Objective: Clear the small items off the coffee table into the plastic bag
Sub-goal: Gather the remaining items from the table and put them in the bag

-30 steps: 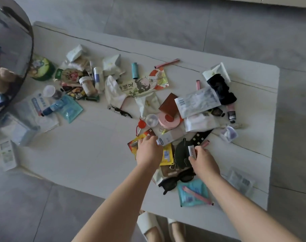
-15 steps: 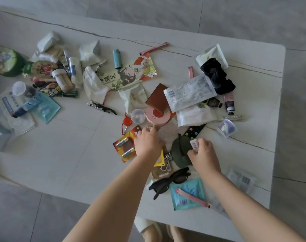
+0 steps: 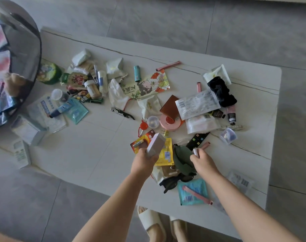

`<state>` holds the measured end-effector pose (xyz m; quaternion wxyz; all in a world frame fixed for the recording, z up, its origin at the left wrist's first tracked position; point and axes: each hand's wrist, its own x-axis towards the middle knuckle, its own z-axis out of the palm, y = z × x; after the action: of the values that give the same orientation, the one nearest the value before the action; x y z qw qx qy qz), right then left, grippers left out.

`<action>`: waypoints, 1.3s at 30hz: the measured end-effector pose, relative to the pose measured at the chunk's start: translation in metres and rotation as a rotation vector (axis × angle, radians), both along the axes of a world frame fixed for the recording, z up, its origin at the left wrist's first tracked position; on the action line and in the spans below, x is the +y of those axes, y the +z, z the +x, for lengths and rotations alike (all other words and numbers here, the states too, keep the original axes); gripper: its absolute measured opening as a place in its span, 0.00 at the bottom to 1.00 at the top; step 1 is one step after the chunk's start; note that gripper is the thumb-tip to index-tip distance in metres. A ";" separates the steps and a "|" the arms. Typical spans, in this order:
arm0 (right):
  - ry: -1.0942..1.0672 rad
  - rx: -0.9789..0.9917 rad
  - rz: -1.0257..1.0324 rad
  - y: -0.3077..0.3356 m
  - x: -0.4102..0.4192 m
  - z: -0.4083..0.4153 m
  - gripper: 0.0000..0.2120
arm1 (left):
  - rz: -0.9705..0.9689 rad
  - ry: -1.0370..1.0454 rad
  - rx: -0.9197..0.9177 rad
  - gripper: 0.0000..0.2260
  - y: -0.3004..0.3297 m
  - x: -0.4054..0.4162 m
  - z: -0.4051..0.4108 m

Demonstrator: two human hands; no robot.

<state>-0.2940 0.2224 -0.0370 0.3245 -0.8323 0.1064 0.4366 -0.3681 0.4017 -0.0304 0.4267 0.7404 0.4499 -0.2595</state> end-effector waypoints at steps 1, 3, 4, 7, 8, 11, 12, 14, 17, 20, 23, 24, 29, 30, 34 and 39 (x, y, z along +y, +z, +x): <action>0.014 0.004 0.009 0.009 0.004 -0.002 0.07 | -0.006 0.042 0.002 0.16 0.008 0.003 -0.008; 0.043 0.000 0.030 0.027 0.013 -0.006 0.06 | -0.011 0.102 0.012 0.15 0.026 0.009 -0.024; 0.063 -0.007 0.037 0.036 0.019 -0.008 0.05 | -0.013 0.128 0.010 0.15 0.036 0.013 -0.032; 0.148 -0.011 0.095 0.066 0.038 -0.016 0.05 | -0.018 0.256 -0.022 0.16 0.067 0.024 -0.056; 0.167 -0.009 0.140 0.076 0.047 -0.020 0.06 | -0.024 0.315 -0.040 0.17 0.079 0.027 -0.064; 0.217 -0.004 0.275 0.113 0.076 -0.034 0.11 | -0.093 0.554 -0.120 0.17 0.119 0.040 -0.090; 0.240 -0.003 0.314 0.126 0.087 -0.040 0.12 | -0.127 0.650 -0.164 0.17 0.132 0.045 -0.100; 0.289 0.002 0.381 0.149 0.110 -0.053 0.12 | -0.168 0.814 -0.246 0.15 0.158 0.054 -0.123; 0.338 0.083 0.455 0.180 0.148 -0.078 0.12 | -0.184 0.976 -0.329 0.14 0.193 0.071 -0.162; 0.407 0.150 0.483 0.208 0.187 -0.108 0.13 | -0.159 1.061 -0.394 0.13 0.220 0.091 -0.205; 0.540 0.155 0.510 0.231 0.228 -0.147 0.07 | -0.118 1.198 -0.435 0.13 0.242 0.111 -0.254; 0.584 0.157 0.514 0.237 0.242 -0.163 0.05 | -0.112 1.245 -0.451 0.13 0.247 0.117 -0.271; 0.740 0.165 0.474 0.256 0.314 -0.252 0.04 | -0.092 1.470 -0.522 0.05 0.265 0.150 -0.362; 0.773 0.169 0.470 0.258 0.328 -0.272 0.03 | -0.081 1.508 -0.529 0.03 0.267 0.157 -0.381; 0.841 0.210 0.476 0.263 0.379 -0.356 0.04 | -0.031 1.626 -0.511 0.03 0.268 0.184 -0.454; 0.801 0.349 0.506 0.273 0.425 -0.452 0.08 | -0.038 1.762 -0.558 0.05 0.271 0.217 -0.533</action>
<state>-0.7456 0.6479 0.2359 0.3006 -0.6176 -0.2779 0.6716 -0.9015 0.6190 0.2409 0.5750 0.1593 0.7273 0.3392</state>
